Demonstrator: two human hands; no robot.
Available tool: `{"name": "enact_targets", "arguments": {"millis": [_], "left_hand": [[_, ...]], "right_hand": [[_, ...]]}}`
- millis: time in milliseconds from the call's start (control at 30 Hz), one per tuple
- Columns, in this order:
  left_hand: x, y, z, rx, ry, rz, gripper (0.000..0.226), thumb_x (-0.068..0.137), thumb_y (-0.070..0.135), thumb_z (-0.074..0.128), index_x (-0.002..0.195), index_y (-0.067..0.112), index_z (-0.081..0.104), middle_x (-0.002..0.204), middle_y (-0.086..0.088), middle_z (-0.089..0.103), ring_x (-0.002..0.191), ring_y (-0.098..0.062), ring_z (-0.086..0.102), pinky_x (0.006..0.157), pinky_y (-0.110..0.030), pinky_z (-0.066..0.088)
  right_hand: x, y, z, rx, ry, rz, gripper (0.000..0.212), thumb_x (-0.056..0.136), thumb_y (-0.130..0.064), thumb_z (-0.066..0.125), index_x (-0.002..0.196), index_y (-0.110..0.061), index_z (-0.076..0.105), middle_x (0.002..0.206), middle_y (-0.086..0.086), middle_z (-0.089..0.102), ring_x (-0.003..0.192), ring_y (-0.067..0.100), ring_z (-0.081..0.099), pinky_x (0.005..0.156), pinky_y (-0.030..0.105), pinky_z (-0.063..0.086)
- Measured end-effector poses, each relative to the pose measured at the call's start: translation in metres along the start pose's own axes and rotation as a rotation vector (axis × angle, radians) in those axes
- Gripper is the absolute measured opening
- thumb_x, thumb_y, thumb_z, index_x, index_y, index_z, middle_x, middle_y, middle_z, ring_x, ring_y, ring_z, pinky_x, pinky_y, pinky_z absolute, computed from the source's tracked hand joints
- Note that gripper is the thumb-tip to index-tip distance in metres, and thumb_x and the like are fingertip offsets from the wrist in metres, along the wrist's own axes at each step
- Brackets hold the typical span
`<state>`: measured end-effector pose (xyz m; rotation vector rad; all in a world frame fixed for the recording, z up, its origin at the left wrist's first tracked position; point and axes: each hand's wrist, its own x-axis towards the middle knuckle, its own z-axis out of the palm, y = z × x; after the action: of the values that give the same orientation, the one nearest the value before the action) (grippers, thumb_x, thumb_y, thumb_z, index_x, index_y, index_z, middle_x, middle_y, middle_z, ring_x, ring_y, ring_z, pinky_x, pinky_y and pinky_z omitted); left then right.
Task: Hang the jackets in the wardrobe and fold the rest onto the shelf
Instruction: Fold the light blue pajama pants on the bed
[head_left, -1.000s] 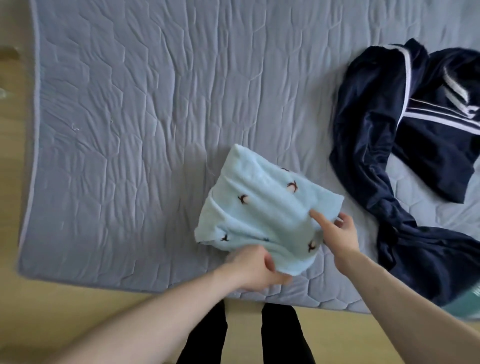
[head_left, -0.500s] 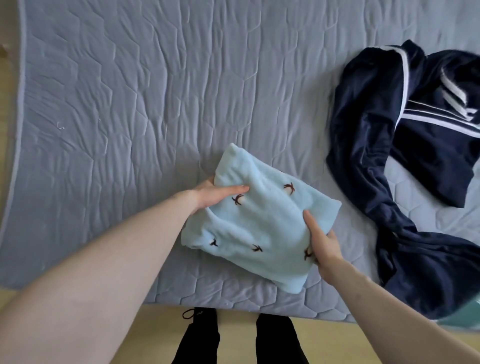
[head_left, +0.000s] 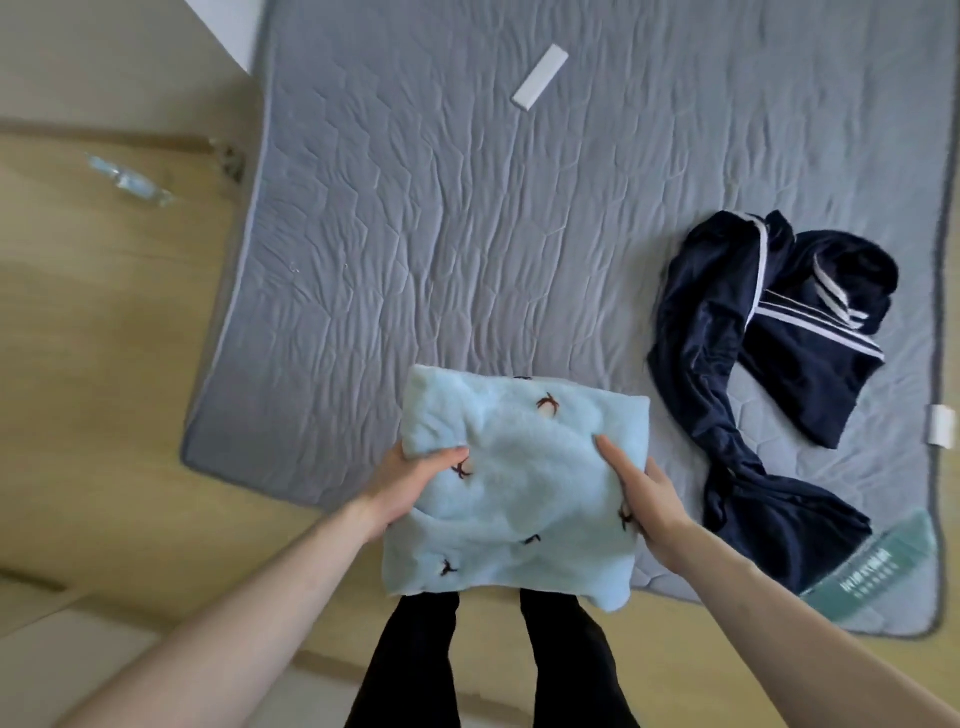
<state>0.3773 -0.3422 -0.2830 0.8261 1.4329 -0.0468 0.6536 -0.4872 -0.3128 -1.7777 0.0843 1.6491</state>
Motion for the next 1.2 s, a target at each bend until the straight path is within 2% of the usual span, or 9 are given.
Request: {"name": "enact_targets", "arguments": {"millis": [167, 233, 433, 667, 733, 833, 933, 1033, 1200], "left_hand": [[-0.125, 0.019, -0.038, -0.123, 0.082, 0.172, 0.055, 0.069, 0.047, 0.092, 0.119, 0.036, 0.072, 0.114, 0.007, 0.078, 0.104, -0.015, 0.075, 0.08, -0.031, 0.06], [-0.169, 0.023, -0.056, -0.205, 0.143, 0.226, 0.057, 0.07, 0.043, 0.091, 0.121, 0.032, 0.069, 0.113, 0.004, 0.078, 0.1, -0.018, 0.076, 0.074, -0.033, 0.063], [-0.266, 0.018, -0.135, -0.352, 0.258, 0.351, 0.068, 0.072, 0.044, 0.09, 0.131, 0.029, 0.058, 0.118, 0.003, 0.076, 0.103, -0.022, 0.076, 0.088, -0.052, 0.061], [-0.339, -0.019, -0.284, -0.43, 0.339, 0.486, 0.05, 0.079, 0.038, 0.085, 0.124, 0.033, 0.064, 0.118, 0.003, 0.076, 0.104, -0.021, 0.075, 0.078, -0.041, 0.064], [-0.357, -0.028, -0.331, -0.439, 0.374, 0.51, 0.048, 0.081, 0.037, 0.084, 0.124, 0.03, 0.063, 0.115, 0.004, 0.076, 0.102, -0.021, 0.076, 0.079, -0.042, 0.064], [-0.385, -0.038, -0.392, -0.458, 0.474, 0.544, 0.041, 0.082, 0.036, 0.082, 0.118, 0.033, 0.062, 0.107, 0.009, 0.078, 0.093, -0.015, 0.077, 0.066, -0.03, 0.062], [-0.406, -0.042, -0.447, -0.481, 0.543, 0.586, 0.037, 0.083, 0.034, 0.081, 0.115, 0.033, 0.062, 0.104, 0.01, 0.078, 0.089, -0.014, 0.077, 0.06, -0.025, 0.06], [-0.42, -0.038, -0.497, -0.515, 0.597, 0.611, 0.046, 0.08, 0.035, 0.082, 0.12, 0.031, 0.06, 0.108, 0.009, 0.078, 0.094, -0.015, 0.077, 0.069, -0.031, 0.063], [-0.429, -0.024, -0.578, -0.547, 0.707, 0.661, 0.053, 0.076, 0.037, 0.084, 0.124, 0.031, 0.06, 0.113, 0.01, 0.077, 0.098, -0.013, 0.076, 0.086, -0.038, 0.06]], "right_hand": [[-0.1, -0.049, 0.029, -0.08, -0.164, -0.06, 0.078, 0.066, -0.08, 0.081, 0.13, -0.041, 0.06, 0.119, -0.005, 0.077, 0.106, 0.021, 0.076, 0.086, 0.042, 0.062], [-0.136, -0.07, 0.053, -0.123, -0.215, -0.09, 0.075, 0.067, -0.075, 0.083, 0.13, -0.04, 0.06, 0.119, -0.002, 0.077, 0.106, 0.023, 0.076, 0.082, 0.041, 0.064], [-0.227, -0.115, 0.156, -0.26, -0.303, -0.257, 0.077, 0.06, -0.071, 0.089, 0.124, -0.041, 0.06, 0.11, -0.005, 0.079, 0.096, 0.022, 0.078, 0.069, 0.036, 0.065], [-0.287, -0.108, 0.331, -0.369, -0.391, -0.405, 0.078, 0.056, -0.068, 0.09, 0.123, -0.037, 0.062, 0.107, -0.004, 0.08, 0.094, 0.022, 0.079, 0.069, 0.037, 0.065], [-0.297, -0.102, 0.384, -0.39, -0.418, -0.434, 0.082, 0.056, -0.068, 0.09, 0.125, -0.035, 0.062, 0.109, -0.002, 0.079, 0.095, 0.024, 0.079, 0.074, 0.043, 0.065], [-0.312, -0.099, 0.455, -0.426, -0.458, -0.463, 0.084, 0.053, -0.07, 0.09, 0.125, -0.035, 0.062, 0.108, -0.003, 0.079, 0.095, 0.025, 0.078, 0.086, 0.052, 0.063], [-0.328, -0.107, 0.52, -0.459, -0.491, -0.501, 0.082, 0.055, -0.068, 0.089, 0.125, -0.035, 0.062, 0.107, -0.003, 0.08, 0.093, 0.025, 0.079, 0.08, 0.049, 0.065], [-0.34, -0.126, 0.576, -0.482, -0.538, -0.559, 0.077, 0.057, -0.065, 0.088, 0.123, -0.033, 0.066, 0.106, -0.001, 0.08, 0.091, 0.026, 0.079, 0.07, 0.043, 0.065], [-0.348, -0.162, 0.674, -0.537, -0.633, -0.619, 0.074, 0.058, -0.063, 0.088, 0.122, -0.03, 0.069, 0.109, 0.002, 0.08, 0.094, 0.029, 0.079, 0.074, 0.045, 0.065]]}}
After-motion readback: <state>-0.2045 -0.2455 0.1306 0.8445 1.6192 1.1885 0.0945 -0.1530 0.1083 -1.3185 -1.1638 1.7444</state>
